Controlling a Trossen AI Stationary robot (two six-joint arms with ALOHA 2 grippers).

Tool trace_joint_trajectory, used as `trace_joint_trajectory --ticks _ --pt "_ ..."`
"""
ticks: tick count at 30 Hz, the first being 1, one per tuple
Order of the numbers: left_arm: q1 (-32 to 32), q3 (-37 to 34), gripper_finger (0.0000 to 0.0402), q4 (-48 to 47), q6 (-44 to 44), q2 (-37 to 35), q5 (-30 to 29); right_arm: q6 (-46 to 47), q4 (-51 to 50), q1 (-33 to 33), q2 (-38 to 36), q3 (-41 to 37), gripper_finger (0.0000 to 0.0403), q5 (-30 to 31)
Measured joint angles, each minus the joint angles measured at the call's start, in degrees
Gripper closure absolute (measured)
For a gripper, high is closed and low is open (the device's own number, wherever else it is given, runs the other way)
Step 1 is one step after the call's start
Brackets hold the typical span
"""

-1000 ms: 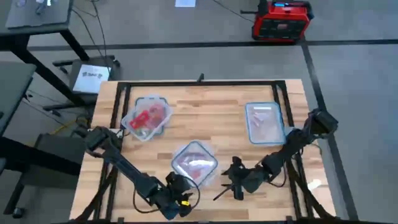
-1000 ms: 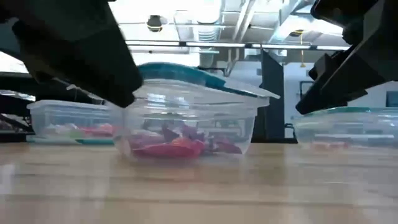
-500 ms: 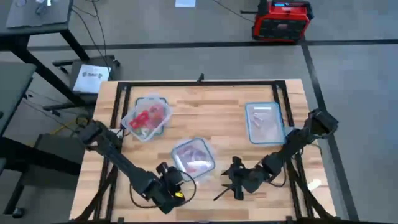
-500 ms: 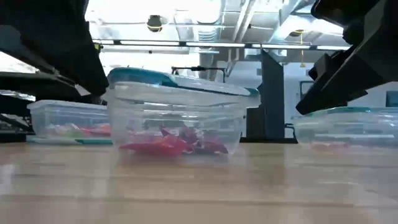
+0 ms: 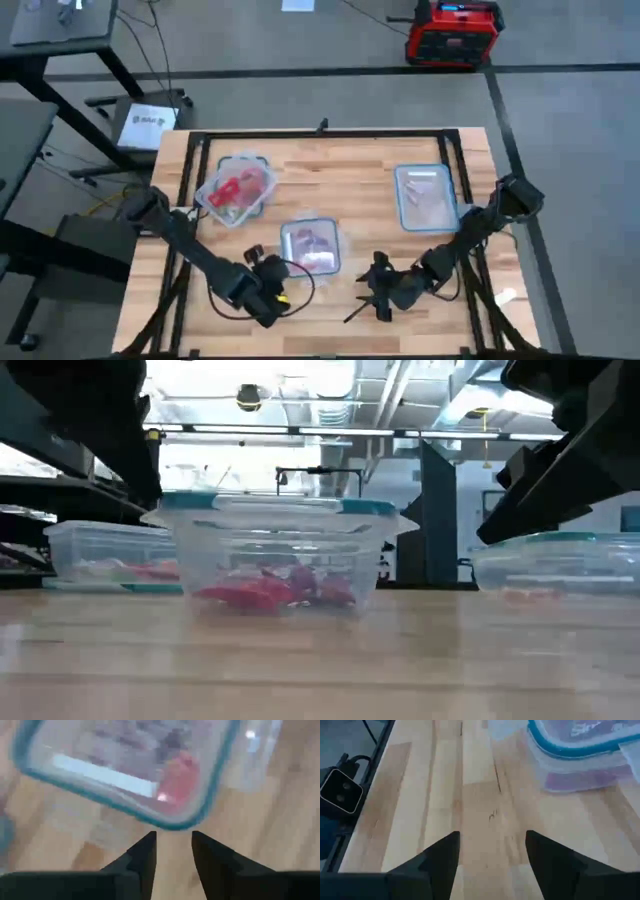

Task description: Sort candy

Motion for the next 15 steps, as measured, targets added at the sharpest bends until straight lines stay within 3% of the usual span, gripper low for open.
trace_joint_trajectory --ticks 15 --pt "-0.1 6.2 0.0293 -7.8 5.3 0.0 -1.6 -3.2 -1.9 -0.2 -5.3 0.0 0.0188 1.1"
